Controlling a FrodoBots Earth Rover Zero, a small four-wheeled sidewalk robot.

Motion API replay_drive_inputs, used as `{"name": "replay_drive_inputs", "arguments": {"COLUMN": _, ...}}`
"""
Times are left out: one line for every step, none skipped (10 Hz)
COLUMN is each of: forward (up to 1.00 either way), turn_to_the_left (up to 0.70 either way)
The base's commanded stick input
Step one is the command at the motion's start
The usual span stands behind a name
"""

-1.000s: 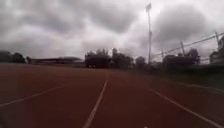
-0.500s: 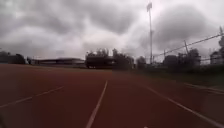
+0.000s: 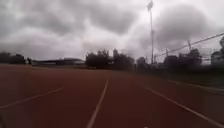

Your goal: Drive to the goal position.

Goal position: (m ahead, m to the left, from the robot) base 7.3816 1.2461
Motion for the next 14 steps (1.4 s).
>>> {"name": "replay_drive_inputs", "arguments": {"forward": 0.70, "turn_to_the_left": 0.00}}
{"name": "replay_drive_inputs", "arguments": {"forward": 0.70, "turn_to_the_left": 0.00}}
{"name": "replay_drive_inputs", "arguments": {"forward": 0.70, "turn_to_the_left": 0.00}}
{"name": "replay_drive_inputs", "arguments": {"forward": 0.70, "turn_to_the_left": 0.00}}
{"name": "replay_drive_inputs", "arguments": {"forward": 0.70, "turn_to_the_left": 0.00}}
{"name": "replay_drive_inputs", "arguments": {"forward": 0.70, "turn_to_the_left": 0.00}}
{"name": "replay_drive_inputs", "arguments": {"forward": 0.70, "turn_to_the_left": 0.00}}
{"name": "replay_drive_inputs", "arguments": {"forward": 0.70, "turn_to_the_left": 0.00}}
{"name": "replay_drive_inputs", "arguments": {"forward": 0.70, "turn_to_the_left": 0.00}}
{"name": "replay_drive_inputs", "arguments": {"forward": 0.70, "turn_to_the_left": 0.00}}
{"name": "replay_drive_inputs", "arguments": {"forward": 0.70, "turn_to_the_left": 0.00}}
{"name": "replay_drive_inputs", "arguments": {"forward": 0.70, "turn_to_the_left": 0.00}}
{"name": "replay_drive_inputs", "arguments": {"forward": 0.70, "turn_to_the_left": 0.00}}
{"name": "replay_drive_inputs", "arguments": {"forward": 0.70, "turn_to_the_left": 0.00}}
